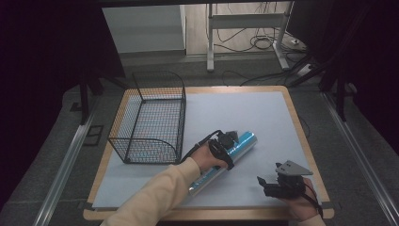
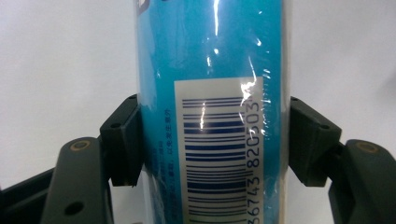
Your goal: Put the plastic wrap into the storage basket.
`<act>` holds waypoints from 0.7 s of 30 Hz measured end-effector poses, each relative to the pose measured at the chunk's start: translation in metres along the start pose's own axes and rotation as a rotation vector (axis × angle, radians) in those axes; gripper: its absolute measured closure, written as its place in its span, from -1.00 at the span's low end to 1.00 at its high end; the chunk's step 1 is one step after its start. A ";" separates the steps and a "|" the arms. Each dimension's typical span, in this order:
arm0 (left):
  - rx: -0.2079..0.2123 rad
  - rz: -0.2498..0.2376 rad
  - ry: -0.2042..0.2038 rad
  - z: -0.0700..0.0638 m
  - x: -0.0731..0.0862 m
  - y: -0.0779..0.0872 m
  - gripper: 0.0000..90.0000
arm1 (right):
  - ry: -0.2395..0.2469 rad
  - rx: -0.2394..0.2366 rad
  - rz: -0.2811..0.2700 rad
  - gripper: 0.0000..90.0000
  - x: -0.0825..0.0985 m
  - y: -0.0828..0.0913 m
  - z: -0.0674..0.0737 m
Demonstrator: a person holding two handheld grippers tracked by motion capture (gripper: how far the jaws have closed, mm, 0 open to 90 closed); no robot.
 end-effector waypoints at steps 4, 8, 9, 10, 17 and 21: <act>-0.014 -0.008 -0.015 0.002 -0.003 0.011 -0.30 | 0.004 0.001 -0.001 -0.67 0.000 0.000 0.000; -0.016 -0.009 -0.024 0.003 -0.005 0.022 -0.30 | 0.002 0.004 -0.004 -0.67 -0.001 0.001 -0.001; -0.018 -0.011 -0.032 0.003 -0.006 0.027 -0.30 | 0.000 0.004 -0.004 -0.67 -0.001 0.001 -0.001; -0.018 -0.011 -0.032 0.003 -0.006 0.027 -0.30 | 0.000 0.004 -0.004 -0.67 -0.001 0.001 -0.001; -0.022 -0.031 -0.042 0.004 -0.009 0.044 -0.30 | 0.003 0.004 -0.007 -0.67 -0.001 0.001 -0.001; -0.022 -0.035 -0.044 0.006 -0.010 0.050 -0.30 | 0.001 0.007 -0.008 -0.67 -0.001 0.001 -0.002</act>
Point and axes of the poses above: each handheld gripper's, and its own axes: y roughly backward along the jaws, x roughly out of its underside, z roughly to its left, the point moved 2 cm from there along -y, roughly forward along the jaws, and after that the axes turned 6 degrees about -z, right-handed, at the moved point
